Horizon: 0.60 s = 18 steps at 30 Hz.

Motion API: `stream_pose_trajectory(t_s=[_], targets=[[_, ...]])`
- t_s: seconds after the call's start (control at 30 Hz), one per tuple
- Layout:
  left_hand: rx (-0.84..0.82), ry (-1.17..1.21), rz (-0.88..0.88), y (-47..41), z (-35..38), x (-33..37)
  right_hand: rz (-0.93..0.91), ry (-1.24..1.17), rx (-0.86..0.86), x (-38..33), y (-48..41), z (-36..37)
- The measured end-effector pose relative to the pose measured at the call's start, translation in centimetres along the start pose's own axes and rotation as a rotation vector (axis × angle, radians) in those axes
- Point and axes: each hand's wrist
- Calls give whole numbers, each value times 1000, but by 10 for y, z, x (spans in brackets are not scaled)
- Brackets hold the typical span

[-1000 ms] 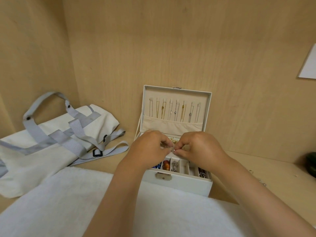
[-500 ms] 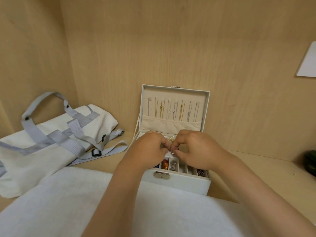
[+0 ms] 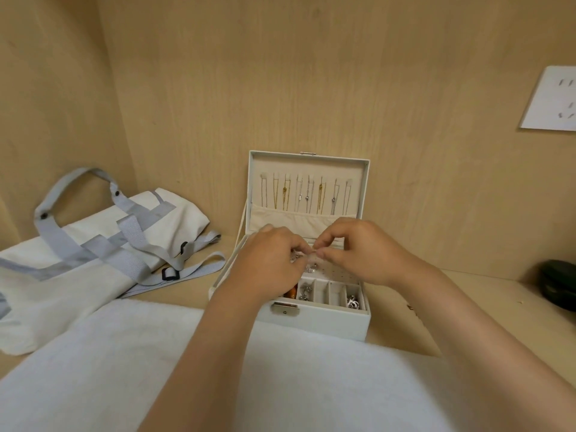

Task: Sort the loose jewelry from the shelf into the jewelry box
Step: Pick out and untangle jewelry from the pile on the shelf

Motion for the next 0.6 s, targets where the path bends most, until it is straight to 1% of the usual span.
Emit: stream_pose_trajectory(t_s=[0.13,0.2,0.33,0.5,0.6], targets=[[78,0,60,-3,6,27,58,-3,11,28,19,-32],[61,12,94,-9,11,47,105,-11,24,49,33,-49],[-26,51,144,-31,31,92,220,33,38,98,61,-71],[-194,175,100,-62,74,131,351,92,-18,146,77,-78],[-288,164,96,-72,104,142,399,77,-63,162,79,-77]])
Point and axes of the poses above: each hand's wrist, its own y-axis away from the middle knuckle, its own z-axis out of the palm, x = y × z, and after that the axes turned 7 degrees about z, right-handed
